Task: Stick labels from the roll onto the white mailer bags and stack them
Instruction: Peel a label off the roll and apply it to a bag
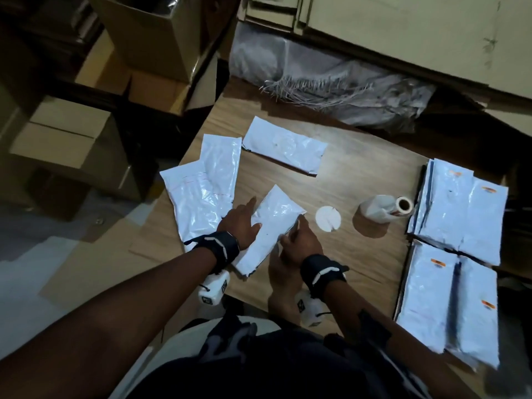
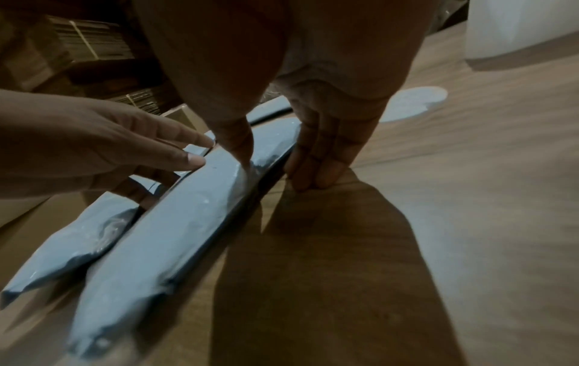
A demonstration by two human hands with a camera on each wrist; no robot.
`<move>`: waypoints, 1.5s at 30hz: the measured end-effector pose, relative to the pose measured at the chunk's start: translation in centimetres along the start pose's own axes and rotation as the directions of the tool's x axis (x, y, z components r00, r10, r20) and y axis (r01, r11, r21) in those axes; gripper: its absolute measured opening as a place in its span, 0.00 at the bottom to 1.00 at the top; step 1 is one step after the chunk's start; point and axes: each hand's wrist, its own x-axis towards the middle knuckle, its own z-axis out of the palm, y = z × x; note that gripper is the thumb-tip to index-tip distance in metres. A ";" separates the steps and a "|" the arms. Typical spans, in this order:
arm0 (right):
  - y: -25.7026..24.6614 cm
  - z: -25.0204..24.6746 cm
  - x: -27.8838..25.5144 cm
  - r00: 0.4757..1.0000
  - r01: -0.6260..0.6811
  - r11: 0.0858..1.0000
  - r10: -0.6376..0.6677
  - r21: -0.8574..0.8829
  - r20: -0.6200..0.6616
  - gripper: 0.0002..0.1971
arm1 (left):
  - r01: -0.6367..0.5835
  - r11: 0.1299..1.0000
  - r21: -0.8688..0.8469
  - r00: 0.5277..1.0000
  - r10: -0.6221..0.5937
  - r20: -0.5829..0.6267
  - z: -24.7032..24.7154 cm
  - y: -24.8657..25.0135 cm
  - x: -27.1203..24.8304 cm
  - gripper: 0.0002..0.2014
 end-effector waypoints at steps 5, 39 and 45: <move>-0.3 0.6 0.1 0.998 -0.040 0.983 0.030 0.178 0.060 0.48 | -0.071 0.997 -0.030 0.992 0.074 0.106 0.1 0.0 0.6 0.40; 14.1 -8.0 -5.1 0.966 0.199 0.896 -0.248 -0.397 -0.075 0.62 | -0.464 0.698 0.546 0.885 0.390 0.254 8.9 17.0 -2.5 0.61; 14.3 -5.7 -2.7 0.976 0.213 0.811 -0.151 -0.545 0.156 0.68 | -0.504 0.612 0.609 0.861 0.300 0.411 10.0 15.9 -1.4 0.64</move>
